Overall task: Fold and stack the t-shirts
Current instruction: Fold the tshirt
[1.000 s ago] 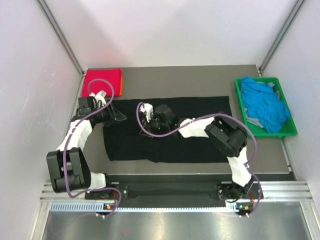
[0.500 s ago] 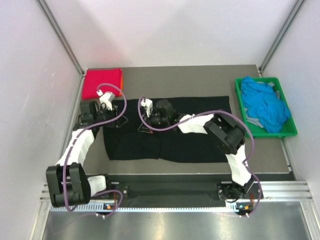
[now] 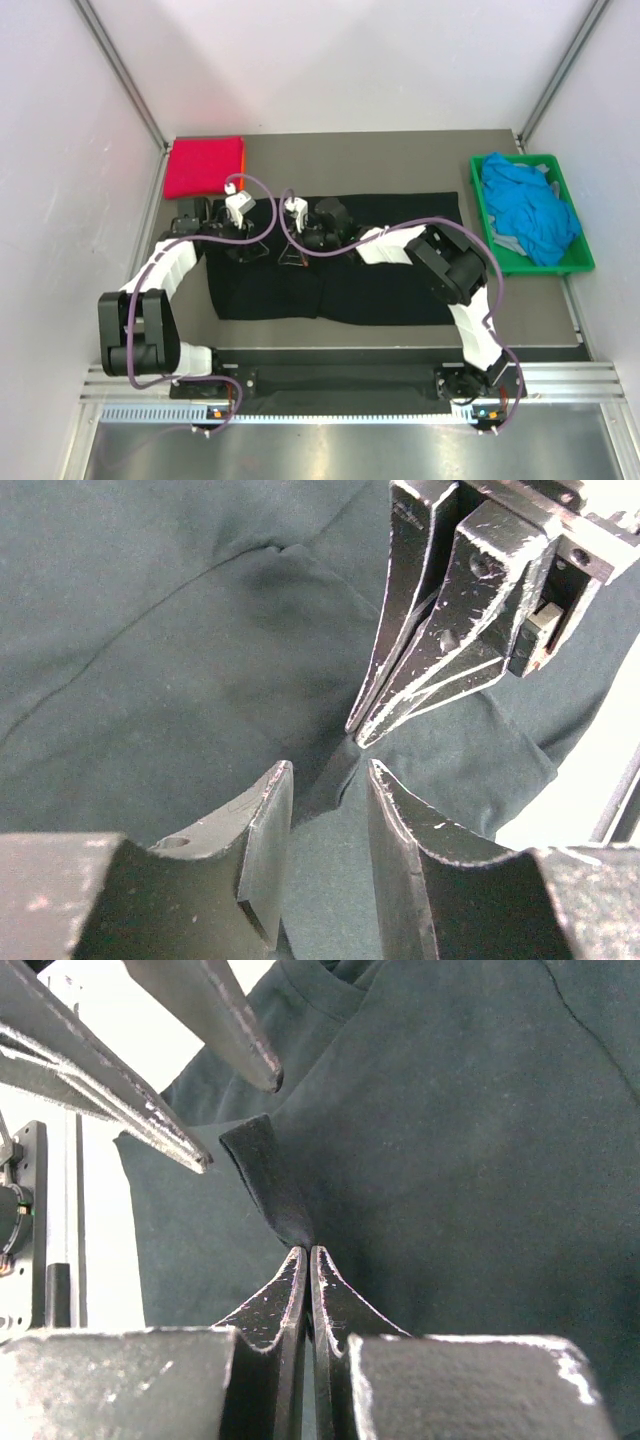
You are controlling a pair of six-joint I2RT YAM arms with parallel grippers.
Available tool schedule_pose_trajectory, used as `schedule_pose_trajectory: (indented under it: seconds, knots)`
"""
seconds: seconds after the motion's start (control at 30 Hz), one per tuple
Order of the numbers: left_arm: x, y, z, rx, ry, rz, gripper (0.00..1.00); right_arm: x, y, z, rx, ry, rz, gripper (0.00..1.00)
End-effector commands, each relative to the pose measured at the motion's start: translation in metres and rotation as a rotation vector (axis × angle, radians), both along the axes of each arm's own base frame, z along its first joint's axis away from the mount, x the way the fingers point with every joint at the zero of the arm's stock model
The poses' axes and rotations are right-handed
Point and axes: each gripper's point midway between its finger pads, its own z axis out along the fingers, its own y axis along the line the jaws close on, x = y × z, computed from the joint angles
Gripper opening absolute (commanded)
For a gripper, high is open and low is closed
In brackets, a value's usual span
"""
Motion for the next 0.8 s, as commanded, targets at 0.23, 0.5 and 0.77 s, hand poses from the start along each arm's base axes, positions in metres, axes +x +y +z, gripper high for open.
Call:
schedule_pose_trajectory:
  seconds: [0.23, 0.5, 0.77]
  knots:
    - [-0.006, -0.018, 0.020, -0.003, -0.012, -0.240, 0.41, 0.018, 0.002, 0.024, 0.086, -0.028, 0.002, 0.00]
    - [-0.007, -0.021, 0.007, 0.116, 0.011, -0.273, 0.39, 0.017, 0.003, 0.024, 0.091, -0.021, 0.011, 0.00]
    - [-0.010, -0.011, -0.012, 0.198, 0.038, -0.265, 0.38, 0.018, 0.004, 0.023, 0.093, -0.018, 0.013, 0.00]
